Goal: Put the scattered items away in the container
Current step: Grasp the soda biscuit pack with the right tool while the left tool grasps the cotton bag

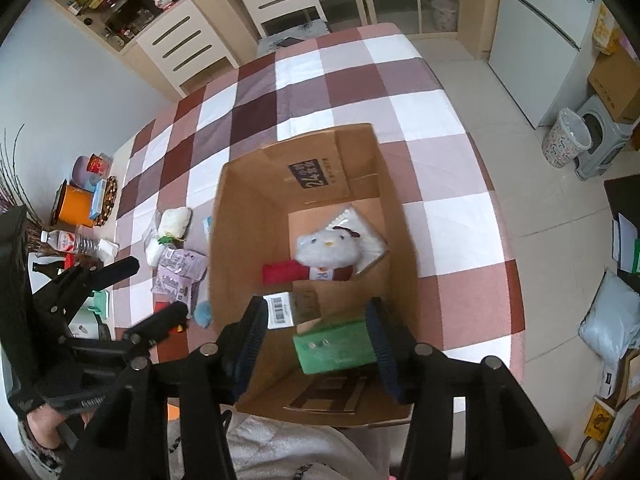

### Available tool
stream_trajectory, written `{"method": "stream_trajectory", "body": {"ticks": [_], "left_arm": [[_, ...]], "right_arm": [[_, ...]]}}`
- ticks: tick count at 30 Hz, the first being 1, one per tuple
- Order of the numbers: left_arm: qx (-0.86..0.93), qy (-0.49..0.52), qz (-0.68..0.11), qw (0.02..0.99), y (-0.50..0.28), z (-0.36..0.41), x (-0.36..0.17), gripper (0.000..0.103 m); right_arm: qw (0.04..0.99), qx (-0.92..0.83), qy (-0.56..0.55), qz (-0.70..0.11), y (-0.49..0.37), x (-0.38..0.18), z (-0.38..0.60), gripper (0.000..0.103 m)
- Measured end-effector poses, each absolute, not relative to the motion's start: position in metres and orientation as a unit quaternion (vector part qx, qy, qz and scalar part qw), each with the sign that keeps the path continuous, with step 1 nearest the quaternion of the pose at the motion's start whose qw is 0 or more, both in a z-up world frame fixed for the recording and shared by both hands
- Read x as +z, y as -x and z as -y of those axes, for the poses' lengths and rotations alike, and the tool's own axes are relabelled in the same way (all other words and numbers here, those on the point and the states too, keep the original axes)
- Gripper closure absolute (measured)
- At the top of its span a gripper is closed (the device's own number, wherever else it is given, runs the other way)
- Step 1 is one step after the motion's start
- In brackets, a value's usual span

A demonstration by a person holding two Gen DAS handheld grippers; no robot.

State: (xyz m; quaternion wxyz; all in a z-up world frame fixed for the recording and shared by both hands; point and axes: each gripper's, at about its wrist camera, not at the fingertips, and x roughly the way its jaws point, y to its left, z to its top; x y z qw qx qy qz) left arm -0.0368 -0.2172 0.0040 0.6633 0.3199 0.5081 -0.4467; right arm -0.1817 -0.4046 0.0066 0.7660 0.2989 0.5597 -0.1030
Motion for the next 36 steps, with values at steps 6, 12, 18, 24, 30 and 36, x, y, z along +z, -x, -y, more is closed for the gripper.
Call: {"method": "stream_trajectory", "body": {"ticks": [6, 12, 18, 24, 30, 36], "left_arm": [[-0.407, -0.290, -0.534, 0.682, 0.003, 0.174, -0.002, 0.018], [-0.360, -0.256, -0.559, 0.701, -0.032, 0.123, -0.012, 0.018], [-0.301, -0.207, -0.590, 0.720, -0.078, 0.068, -0.023, 0.018], [-0.259, -0.165, -0.610, 0.731, -0.122, 0.032, -0.036, 0.018], [-0.244, -0.144, -0.626, 0.727, -0.164, 0.032, -0.060, 0.018], [-0.231, -0.114, -0.652, 0.714, -0.206, 0.049, -0.099, 0.018]], "right_arm": [[0.770, -0.082, -0.288, -0.563, 0.163, 0.013, 0.380, 0.051], [0.775, -0.054, -0.273, -0.568, 0.136, 0.017, 0.349, 0.051], [0.775, -0.059, -0.271, -0.567, 0.100, 0.017, 0.316, 0.050], [0.773, -0.036, -0.247, -0.584, 0.057, 0.006, 0.285, 0.049], [0.755, -0.053, -0.237, -0.609, 0.015, -0.031, 0.269, 0.048], [0.737, -0.101, -0.220, -0.631, -0.015, -0.081, 0.270, 0.048]]}}
